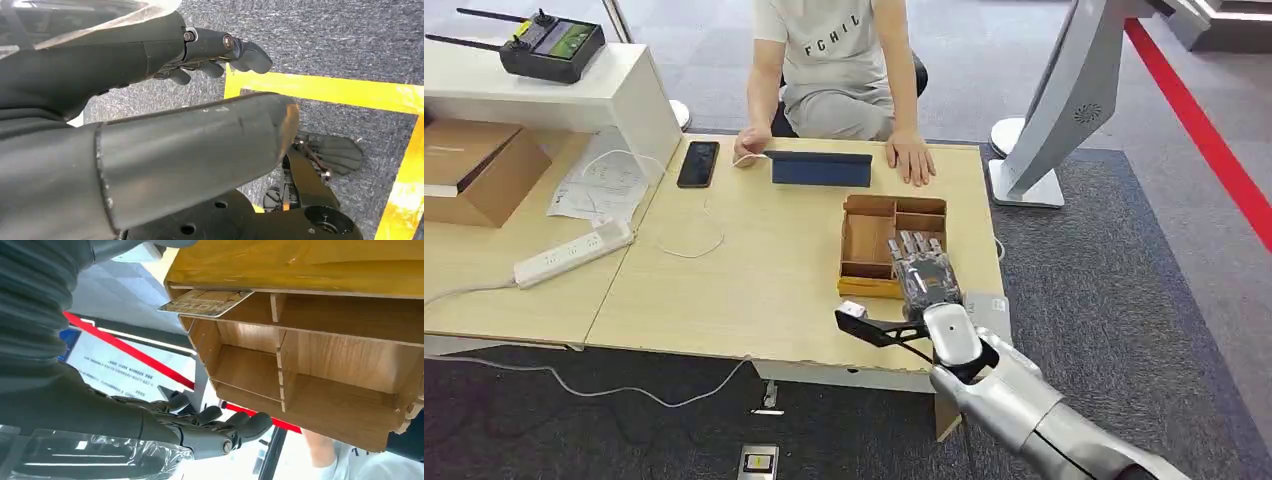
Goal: Pass the card to the sensor for recognition and then transmit it.
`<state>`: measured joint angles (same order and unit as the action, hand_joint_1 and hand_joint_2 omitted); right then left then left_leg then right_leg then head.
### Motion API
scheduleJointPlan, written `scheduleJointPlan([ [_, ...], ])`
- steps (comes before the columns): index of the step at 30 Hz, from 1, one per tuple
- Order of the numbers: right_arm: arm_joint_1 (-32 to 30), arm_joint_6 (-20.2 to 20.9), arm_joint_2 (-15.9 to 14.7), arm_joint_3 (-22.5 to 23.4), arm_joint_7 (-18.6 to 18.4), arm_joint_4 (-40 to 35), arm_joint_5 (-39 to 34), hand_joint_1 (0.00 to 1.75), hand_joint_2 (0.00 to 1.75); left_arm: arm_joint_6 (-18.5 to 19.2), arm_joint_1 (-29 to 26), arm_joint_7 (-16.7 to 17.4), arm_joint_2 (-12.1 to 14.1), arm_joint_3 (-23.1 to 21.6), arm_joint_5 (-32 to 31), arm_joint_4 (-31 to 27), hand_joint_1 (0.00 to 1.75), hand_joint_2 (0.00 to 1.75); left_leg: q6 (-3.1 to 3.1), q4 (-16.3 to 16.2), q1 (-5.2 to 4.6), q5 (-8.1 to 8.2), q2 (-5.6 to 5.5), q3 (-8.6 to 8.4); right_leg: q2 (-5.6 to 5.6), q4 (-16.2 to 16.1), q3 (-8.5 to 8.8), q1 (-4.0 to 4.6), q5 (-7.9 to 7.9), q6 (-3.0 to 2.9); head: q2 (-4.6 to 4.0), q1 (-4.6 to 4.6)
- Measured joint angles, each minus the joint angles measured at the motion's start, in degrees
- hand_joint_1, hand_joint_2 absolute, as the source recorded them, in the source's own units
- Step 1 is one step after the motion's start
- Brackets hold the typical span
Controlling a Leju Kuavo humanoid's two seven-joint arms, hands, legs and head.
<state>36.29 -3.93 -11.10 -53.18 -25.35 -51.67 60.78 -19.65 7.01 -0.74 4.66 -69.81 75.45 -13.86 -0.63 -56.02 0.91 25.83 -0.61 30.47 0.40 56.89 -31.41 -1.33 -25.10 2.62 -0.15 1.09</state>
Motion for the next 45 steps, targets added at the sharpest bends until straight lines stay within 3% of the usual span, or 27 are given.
scheduleJointPlan([
  [45,2.08,-0.2,0.02,-2.3,-0.85,3.91,-0.7,0.0,1.75,-0.15,0.0,-0.44,0.0,0.0,1.2,0.0,0.0,0.0,0.0,0.0,0.0,0.0,-0.01,0.0,0.0,0.0,0.0,0.0,0.0,0.0,0.0,0.0],
])
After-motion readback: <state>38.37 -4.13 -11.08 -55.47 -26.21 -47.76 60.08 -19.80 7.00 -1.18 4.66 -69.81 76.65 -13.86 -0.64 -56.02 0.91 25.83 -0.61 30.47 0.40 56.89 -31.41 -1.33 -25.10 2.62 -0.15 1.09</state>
